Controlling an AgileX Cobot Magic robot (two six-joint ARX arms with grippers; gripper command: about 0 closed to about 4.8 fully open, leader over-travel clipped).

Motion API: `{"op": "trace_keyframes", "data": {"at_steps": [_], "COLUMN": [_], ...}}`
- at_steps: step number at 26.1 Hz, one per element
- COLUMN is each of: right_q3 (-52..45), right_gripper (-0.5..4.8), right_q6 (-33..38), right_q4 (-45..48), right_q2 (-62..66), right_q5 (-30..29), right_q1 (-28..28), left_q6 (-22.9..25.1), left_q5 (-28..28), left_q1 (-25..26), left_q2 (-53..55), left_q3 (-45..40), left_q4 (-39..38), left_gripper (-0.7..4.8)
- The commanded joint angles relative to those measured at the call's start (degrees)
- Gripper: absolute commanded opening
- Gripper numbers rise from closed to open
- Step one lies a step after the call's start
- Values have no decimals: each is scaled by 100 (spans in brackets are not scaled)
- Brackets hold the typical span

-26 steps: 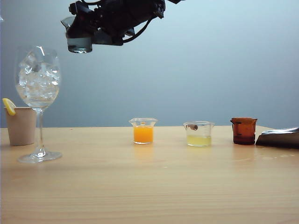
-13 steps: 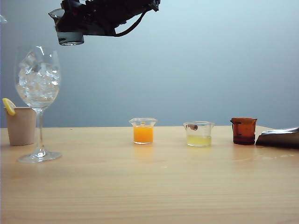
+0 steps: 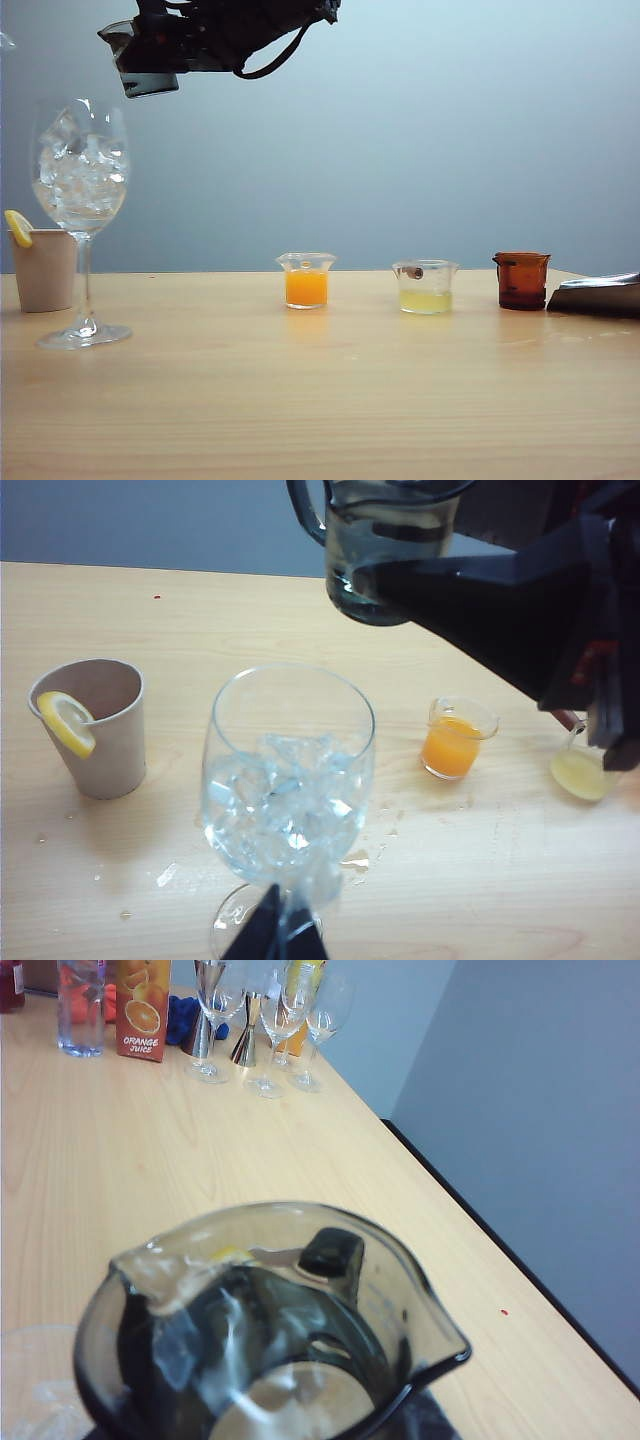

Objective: Pick up the first measuring cup from the left, pour the coconut rum inside into the goblet, and finally put the measuring cup back in its original place.

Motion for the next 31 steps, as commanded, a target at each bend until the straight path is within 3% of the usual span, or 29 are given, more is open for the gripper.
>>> {"op": "trace_keyframes", "data": {"at_steps": [1,26,31], "right_q3": [37,37,37], "right_gripper": [49,49,49], "right_q6": [-173,-1451,-2022], "right_q4": [149,-306,-308], "right_q2": [-83,-83,-83], "right_q5": [-15,-46,11], "right_q1": [2,116,157], "left_q6": [-22,-254,-229], "left_q5": [20,22,22], "left_q1": [13,13,13], "left_q2": [-11,-11,-11], "left_q3": [20,20,20], "left_q4": [37,37,37], "left_gripper": [-6,-6,-6]}}
